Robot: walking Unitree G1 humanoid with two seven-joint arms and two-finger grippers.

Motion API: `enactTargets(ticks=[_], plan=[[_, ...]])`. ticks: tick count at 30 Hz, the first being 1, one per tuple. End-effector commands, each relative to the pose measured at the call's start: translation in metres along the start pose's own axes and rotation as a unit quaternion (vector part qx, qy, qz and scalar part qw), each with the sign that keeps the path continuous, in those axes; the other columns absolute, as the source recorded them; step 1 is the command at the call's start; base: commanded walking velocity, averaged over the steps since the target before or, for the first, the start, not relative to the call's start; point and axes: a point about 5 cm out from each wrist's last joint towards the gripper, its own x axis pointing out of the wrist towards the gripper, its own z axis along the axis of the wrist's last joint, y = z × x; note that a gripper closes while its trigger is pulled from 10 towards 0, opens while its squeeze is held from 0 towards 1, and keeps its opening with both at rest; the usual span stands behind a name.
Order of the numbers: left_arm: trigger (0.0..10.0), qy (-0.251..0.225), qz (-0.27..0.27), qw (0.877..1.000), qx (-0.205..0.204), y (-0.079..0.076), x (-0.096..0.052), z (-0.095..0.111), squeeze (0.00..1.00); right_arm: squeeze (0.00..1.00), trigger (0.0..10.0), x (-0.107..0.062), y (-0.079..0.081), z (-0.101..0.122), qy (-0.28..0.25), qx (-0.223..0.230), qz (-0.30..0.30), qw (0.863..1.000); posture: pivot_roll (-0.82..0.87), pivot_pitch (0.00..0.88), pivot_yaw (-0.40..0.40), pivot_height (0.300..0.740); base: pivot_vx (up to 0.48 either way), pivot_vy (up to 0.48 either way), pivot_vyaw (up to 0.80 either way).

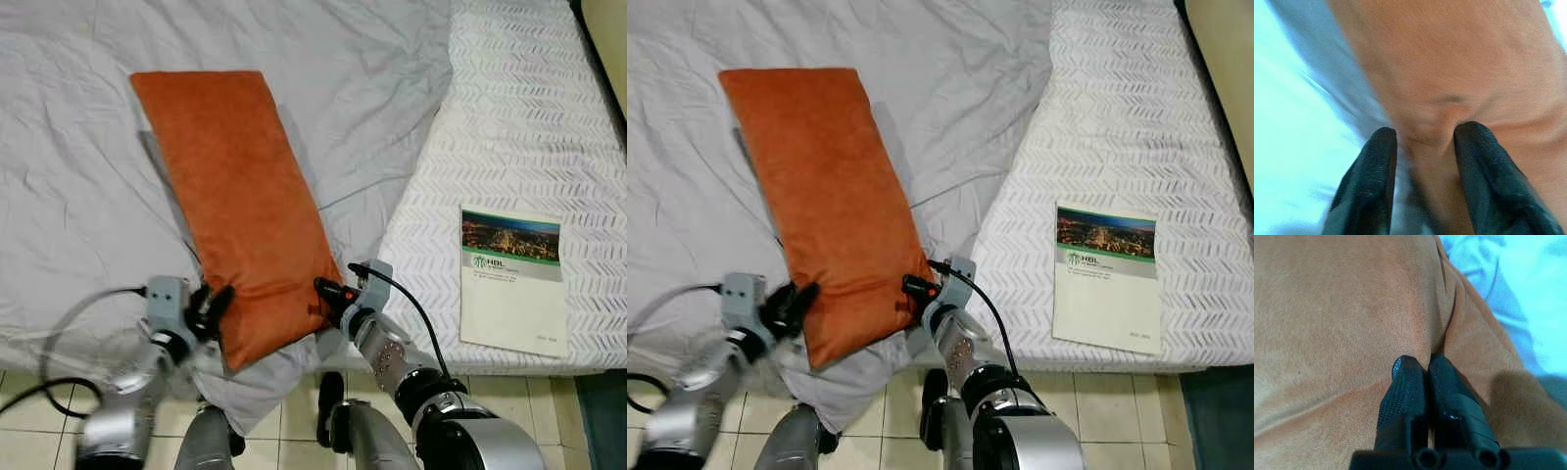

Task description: Clean up the room

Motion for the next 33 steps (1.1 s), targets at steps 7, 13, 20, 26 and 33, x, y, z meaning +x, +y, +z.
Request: enactTargets(ticks=[7,13,20,26,33], plan=[[10.0,-0.064,-0.041,0.994,0.078,-0.050,-0.024,0.027,1.00,0.00,0.0,-0.025,-0.048,0.029,-0.101,-0.087,-0.105,0.985,0.10,0.316,-0.122,0.740,0.000,0.000,0.00],[10.0,-0.073,-0.063,0.994,0.056,-0.079,-0.019,0.023,1.00,0.00,0.0,-0.034,-0.059,0.071,-0.176,-0.106,-0.135,0.969,0.10,0.188,-0.118,0.740,0.000,0.000,0.00],[10.0,-0.063,-0.079,0.994,0.045,-0.097,-0.006,0.016,1.00,0.00,0.0,-0.043,-0.064,0.108,-0.235,-0.112,-0.147,0.954,0.07,0.071,-0.106,0.740,0.000,0.000,0.00],[10.0,-0.045,-0.075,0.996,0.026,-0.101,0.006,0.006,1.00,0.00,0.0,-0.041,-0.060,0.123,-0.256,-0.116,-0.151,0.948,0.06,0.027,-0.095,0.740,0.000,0.000,0.00],[10.0,-0.024,-0.038,0.998,0.042,-0.097,0.006,-0.006,1.00,0.00,0.0,-0.047,-0.057,0.158,-0.312,-0.156,-0.190,0.918,0.08,0.004,-0.082,0.740,0.000,0.000,0.00]])
